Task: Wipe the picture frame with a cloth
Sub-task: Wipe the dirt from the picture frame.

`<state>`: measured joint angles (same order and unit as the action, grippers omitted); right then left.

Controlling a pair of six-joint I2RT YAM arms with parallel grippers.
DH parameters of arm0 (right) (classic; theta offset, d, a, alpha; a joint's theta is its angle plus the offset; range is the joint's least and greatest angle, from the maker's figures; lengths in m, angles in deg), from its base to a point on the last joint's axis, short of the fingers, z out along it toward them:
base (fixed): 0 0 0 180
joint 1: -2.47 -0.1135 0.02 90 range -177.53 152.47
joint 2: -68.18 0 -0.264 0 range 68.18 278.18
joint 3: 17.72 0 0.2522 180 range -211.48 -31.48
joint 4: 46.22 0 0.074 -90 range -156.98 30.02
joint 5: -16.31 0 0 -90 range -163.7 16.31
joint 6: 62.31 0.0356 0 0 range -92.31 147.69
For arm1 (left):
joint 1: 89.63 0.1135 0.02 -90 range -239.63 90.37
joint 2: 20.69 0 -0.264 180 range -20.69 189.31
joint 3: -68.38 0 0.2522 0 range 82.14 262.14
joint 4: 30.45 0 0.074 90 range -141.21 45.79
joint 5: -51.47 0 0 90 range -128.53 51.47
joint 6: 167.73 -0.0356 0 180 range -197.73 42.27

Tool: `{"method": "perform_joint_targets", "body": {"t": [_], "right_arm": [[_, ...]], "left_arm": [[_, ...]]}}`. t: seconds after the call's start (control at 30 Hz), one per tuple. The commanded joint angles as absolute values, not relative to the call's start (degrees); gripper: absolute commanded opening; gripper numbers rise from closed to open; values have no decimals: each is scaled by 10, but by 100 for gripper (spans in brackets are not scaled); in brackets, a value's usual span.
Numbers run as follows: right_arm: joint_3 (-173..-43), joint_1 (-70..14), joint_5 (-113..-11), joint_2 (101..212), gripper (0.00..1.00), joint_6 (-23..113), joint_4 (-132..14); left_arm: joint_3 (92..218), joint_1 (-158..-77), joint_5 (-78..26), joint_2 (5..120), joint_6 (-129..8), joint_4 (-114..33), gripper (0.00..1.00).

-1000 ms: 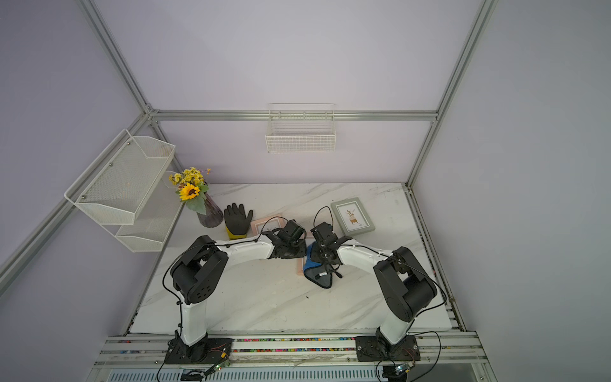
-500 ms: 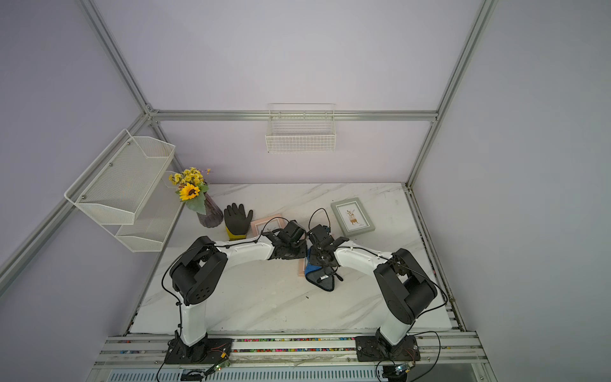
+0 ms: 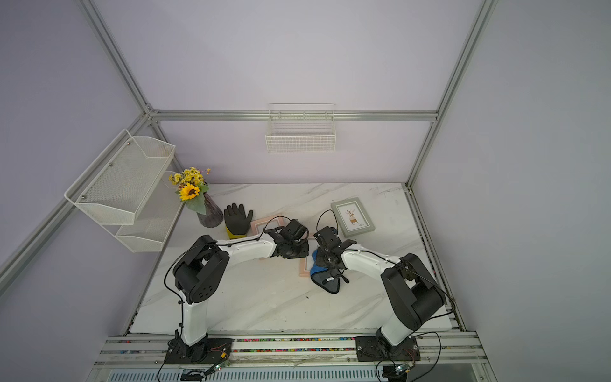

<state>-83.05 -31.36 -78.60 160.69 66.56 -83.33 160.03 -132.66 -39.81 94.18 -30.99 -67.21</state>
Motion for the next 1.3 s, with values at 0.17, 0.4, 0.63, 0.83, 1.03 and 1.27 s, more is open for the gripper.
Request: {"method": "perform_joint_targets", "body": {"t": [0.17, 0.4, 0.63, 0.83, 1.03, 1.27], "right_arm": [[-818, -318, -777, 1648, 0, 655, -847], [-811, -319, -777, 1646, 0, 656, -842], [-809, -319, -778, 1646, 0, 657, -838], [-823, -320, -788, 1647, 0, 654, -852], [-867, -355, -788, 1668, 0, 663, -867], [-874, -352, -791, 1688, 0, 685, -863]], "left_arm": [[1686, -1290, -395, 978, -342, -724, 31], [1751, -1279, -374, 1022, -372, -743, 38], [1787, -1278, -357, 1062, -386, -758, 39], [1791, -1280, -357, 1070, -394, -764, 34], [1785, -1280, -371, 1077, -388, -774, 26], [1737, -1281, -382, 1056, -365, -750, 22]]}}
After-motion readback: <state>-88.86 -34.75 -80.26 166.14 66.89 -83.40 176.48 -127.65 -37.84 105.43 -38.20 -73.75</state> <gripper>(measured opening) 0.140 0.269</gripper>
